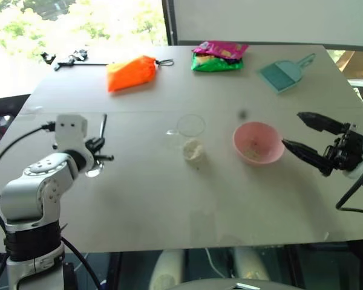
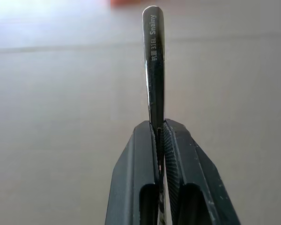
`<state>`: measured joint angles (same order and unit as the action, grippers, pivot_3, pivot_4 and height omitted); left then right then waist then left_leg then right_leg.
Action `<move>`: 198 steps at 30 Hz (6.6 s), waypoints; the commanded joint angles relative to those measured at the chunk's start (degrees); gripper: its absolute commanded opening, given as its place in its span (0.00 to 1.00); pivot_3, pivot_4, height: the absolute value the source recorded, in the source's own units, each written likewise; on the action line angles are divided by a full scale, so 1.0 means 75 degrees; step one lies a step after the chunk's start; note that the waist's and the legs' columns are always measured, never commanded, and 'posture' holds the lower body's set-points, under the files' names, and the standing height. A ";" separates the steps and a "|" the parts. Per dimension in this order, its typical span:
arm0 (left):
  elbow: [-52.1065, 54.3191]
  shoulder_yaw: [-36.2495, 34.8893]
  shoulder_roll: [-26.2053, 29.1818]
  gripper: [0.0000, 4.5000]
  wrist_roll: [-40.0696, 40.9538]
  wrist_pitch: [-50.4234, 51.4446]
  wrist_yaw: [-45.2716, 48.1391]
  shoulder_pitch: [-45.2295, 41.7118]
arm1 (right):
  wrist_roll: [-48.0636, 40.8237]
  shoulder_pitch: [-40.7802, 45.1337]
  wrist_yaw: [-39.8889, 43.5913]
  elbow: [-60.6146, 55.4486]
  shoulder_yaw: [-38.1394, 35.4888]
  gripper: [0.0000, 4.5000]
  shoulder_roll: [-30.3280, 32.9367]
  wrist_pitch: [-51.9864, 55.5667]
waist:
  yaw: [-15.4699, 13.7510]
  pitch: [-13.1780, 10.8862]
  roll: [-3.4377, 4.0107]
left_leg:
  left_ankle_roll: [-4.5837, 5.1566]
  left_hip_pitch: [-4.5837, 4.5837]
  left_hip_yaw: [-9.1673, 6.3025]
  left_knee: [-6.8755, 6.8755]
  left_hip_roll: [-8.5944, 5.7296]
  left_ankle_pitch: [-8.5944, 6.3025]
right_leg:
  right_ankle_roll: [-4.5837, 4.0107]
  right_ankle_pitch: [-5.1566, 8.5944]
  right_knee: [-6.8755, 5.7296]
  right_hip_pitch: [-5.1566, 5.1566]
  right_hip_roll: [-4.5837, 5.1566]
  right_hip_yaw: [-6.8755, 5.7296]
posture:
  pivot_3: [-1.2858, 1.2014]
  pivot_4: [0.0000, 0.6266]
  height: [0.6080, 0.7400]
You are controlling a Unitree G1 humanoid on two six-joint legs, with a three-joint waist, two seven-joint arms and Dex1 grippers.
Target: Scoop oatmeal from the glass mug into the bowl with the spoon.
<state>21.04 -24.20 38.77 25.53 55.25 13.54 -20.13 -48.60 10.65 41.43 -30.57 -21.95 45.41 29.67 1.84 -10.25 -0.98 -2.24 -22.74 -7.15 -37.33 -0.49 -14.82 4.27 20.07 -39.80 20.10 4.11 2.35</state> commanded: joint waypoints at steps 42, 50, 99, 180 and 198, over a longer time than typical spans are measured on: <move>-0.0608 0.3294 -0.0259 0.00 -0.1778 -0.5866 0.3657 -0.3185 | -0.2158 0.6827 -0.4609 0.3053 0.1705 0.02 -0.4057 0.3667 | 0.0514 -0.0006 0.0000 | 0.0001 -0.0151 0.0001 -0.0054 -0.0014 0.0005 | -0.0001 0.0000 -0.0121 0.0179 -0.0005 0.0004 | 0.52 0.24 1.00; -0.0570 0.2945 -0.0262 0.25 -0.1116 -0.5132 0.3834 -0.3094 | -0.2017 0.6927 -0.4656 0.3312 0.1611 0.00 -0.4125 0.3619 | 0.0511 -0.0006 0.0000 | 0.0001 -0.0151 0.0006 -0.0088 -0.0013 0.0005 | -0.0001 0.0000 -0.0136 0.0185 -0.0008 0.0015 | 0.52 0.24 1.00; 0.0261 0.2480 -0.2214 0.67 -0.0469 -0.3124 0.0516 0.1216 | -0.1919 0.6105 -0.6034 0.3125 -0.0321 0.00 -0.3046 0.4038 | 0.0278 0.0009 0.0042 | 0.0007 -0.0145 0.0043 -0.0097 -0.0006 0.0004 | 0.0003 -0.0007 -0.0143 0.0183 -0.0010 0.0045 | 0.52 0.24 1.00; -0.4730 0.3537 -0.3275 0.01 -0.3569 -0.7362 0.0339 -0.3474 | 0.0838 0.7119 -0.4188 0.3476 0.0779 0.00 -0.4415 0.5244 | 0.0293 0.0005 0.0037 | 0.0003 -0.0159 0.0012 -0.0101 -0.0028 0.0007 | 0.0004 -0.0007 -0.0140 0.0193 0.0001 0.0025 | 0.52 0.24 1.00; -0.5050 0.3484 -0.3463 0.01 -0.3572 -0.7308 0.0290 -0.3502 | 0.0155 0.7670 -0.5189 0.4147 -0.0528 0.00 -0.4441 0.5902 | 0.0308 0.0006 0.0037 | 0.0003 -0.0159 0.0016 -0.0100 -0.0028 0.0006 | 0.0004 -0.0007 -0.0144 0.0195 0.0002 0.0029 | 0.52 0.24 1.00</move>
<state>-18.60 2.32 12.95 -1.38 1.81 16.00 -44.76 -45.92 65.86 3.11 1.73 -24.70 11.90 73.94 4.15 -10.20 -0.70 -2.21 -23.93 -7.03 -38.09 -0.70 -14.77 4.30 20.01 -40.89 21.56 4.12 2.57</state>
